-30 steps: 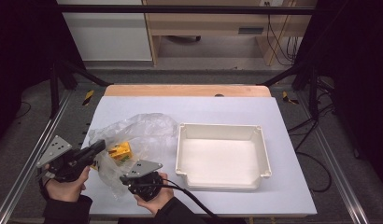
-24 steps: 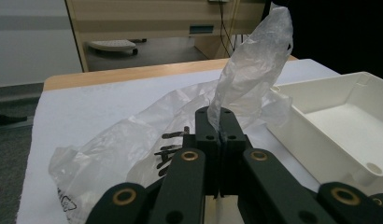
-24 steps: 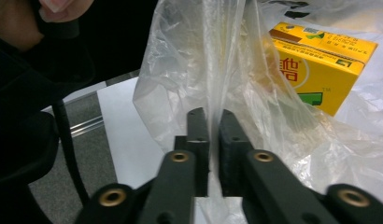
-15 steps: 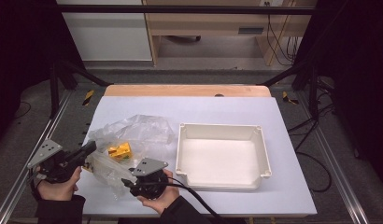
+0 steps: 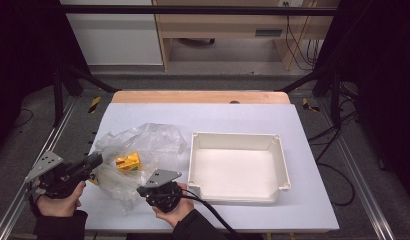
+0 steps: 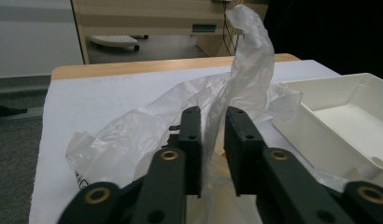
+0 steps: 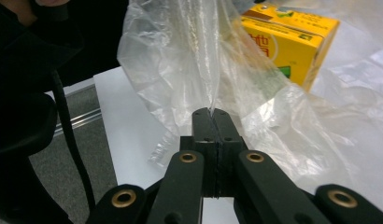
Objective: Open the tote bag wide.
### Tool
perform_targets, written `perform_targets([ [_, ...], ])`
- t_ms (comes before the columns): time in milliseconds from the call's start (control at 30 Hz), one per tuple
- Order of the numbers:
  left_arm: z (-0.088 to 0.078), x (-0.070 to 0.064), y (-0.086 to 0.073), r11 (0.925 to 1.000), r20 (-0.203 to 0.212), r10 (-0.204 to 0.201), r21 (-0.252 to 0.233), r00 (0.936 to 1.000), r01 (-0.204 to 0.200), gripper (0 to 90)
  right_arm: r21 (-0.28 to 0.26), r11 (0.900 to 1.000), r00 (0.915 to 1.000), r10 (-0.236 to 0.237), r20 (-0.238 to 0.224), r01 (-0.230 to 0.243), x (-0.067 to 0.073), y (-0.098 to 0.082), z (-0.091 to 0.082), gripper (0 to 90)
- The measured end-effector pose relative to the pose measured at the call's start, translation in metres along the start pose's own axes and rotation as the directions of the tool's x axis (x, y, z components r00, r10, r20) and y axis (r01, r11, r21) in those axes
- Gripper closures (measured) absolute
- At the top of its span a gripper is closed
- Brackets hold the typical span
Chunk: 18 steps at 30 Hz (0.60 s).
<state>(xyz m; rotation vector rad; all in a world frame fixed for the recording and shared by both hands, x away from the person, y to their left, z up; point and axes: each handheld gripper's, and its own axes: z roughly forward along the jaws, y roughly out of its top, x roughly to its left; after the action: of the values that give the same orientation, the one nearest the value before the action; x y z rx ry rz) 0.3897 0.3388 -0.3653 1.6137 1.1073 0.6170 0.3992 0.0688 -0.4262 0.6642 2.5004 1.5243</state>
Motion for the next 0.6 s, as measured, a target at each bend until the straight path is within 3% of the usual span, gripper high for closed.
perform_targets([
  [33, 0.001, -0.002, 0.001, 1.0, 0.006, 0.006, 0.002, 1.0, -0.006, 67.8, 0.0, 1.0, 1.0, -0.007, -0.002, 0.007, 0.002, 0.002, 0.002, 90.0],
  [100, 0.002, -0.004, 0.003, 0.9999, 0.006, 0.013, -0.006, 0.9999, -0.013, 64.5, -0.002, 1.0, 0.9999, -0.012, -0.005, 0.012, 0.003, 0.002, 0.002, 90.0],
  [167, 0.005, -0.008, 0.007, 0.9996, 0.011, 0.028, -0.003, 0.9995, -0.028, 53.5, 0.003, 1.0, 0.9997, -0.018, -0.015, 0.018, 0.006, 0.003, 0.005, 90.0],
  [300, 0.008, -0.01, 0.012, 0.9987, 0.005, 0.051, -0.001, 0.9987, -0.051, 50.1, 0.014, 1.0, 0.9995, -0.024, -0.022, 0.025, 0.007, 0.004, 0.007, 90.0],
  [367, 0.01, -0.009, 0.016, 0.9981, -0.004, 0.062, 0.001, 0.9981, -0.062, 53.6, 0.014, 1.0, 0.9993, -0.026, -0.026, 0.026, 0.007, 0.004, 0.007, 90.0],
  [433, 0.011, -0.006, 0.02, 0.9984, 0.014, 0.054, 0.017, 0.9985, -0.054, 61.4, 0.02, 0.999, 0.9992, -0.029, -0.028, 0.03, 0.008, 0.004, 0.007, 90.0],
  [500, 0.012, -0.004, 0.021, 0.9976, -0.003, 0.064, 0.029, 0.998, -0.063, 66.7, 0.021, 0.999, 0.9992, -0.03, -0.028, 0.03, 0.008, 0.003, 0.007, 90.0],
  [567, 0.013, 0.0, 0.02, 0.9975, -0.015, 0.06, 0.039, 0.9981, -0.059, 82.7, 0.031, 0.999, 0.9989, -0.029, -0.037, 0.03, 0.009, 0.002, 0.009, 90.0],
  [600, 0.012, 0.002, 0.019, 0.9974, -0.022, 0.061, 0.04, 0.9979, -0.06, 82.7, 0.031, 0.999, 0.9989, -0.029, -0.037, 0.03, 0.009, 0.002, 0.009, 90.0],
])
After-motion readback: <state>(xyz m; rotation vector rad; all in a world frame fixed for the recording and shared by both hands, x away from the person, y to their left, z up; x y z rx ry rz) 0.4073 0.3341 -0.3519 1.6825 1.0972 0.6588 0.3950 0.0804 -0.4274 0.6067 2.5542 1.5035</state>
